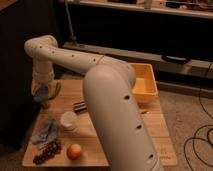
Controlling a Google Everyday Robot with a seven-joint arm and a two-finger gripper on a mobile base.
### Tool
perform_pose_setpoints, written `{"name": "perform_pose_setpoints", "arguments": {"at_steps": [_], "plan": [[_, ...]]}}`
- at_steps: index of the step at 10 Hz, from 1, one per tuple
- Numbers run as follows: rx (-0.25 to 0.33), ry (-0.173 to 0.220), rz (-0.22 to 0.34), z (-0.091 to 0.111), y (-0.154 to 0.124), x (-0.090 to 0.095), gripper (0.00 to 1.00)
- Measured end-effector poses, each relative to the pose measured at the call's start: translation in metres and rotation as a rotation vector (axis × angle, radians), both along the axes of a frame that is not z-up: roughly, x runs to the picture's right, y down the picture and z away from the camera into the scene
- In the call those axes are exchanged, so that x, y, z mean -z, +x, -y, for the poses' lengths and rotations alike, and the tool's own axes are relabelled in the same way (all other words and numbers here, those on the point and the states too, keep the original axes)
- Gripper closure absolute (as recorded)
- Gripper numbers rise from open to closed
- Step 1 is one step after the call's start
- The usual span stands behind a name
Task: Place sponge in metal cup
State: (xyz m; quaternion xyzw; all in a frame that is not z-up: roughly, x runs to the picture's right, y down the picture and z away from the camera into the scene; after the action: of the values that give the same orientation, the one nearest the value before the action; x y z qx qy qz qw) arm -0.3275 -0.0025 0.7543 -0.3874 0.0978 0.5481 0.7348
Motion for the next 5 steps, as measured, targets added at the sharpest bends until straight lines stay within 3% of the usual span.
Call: {"name": "perform_pose_setpoints", "arguments": {"at_steps": [5], "plan": [[-0.027,-0.05,-0.005,0.007,-0.005,-0.027,1.0]]}}
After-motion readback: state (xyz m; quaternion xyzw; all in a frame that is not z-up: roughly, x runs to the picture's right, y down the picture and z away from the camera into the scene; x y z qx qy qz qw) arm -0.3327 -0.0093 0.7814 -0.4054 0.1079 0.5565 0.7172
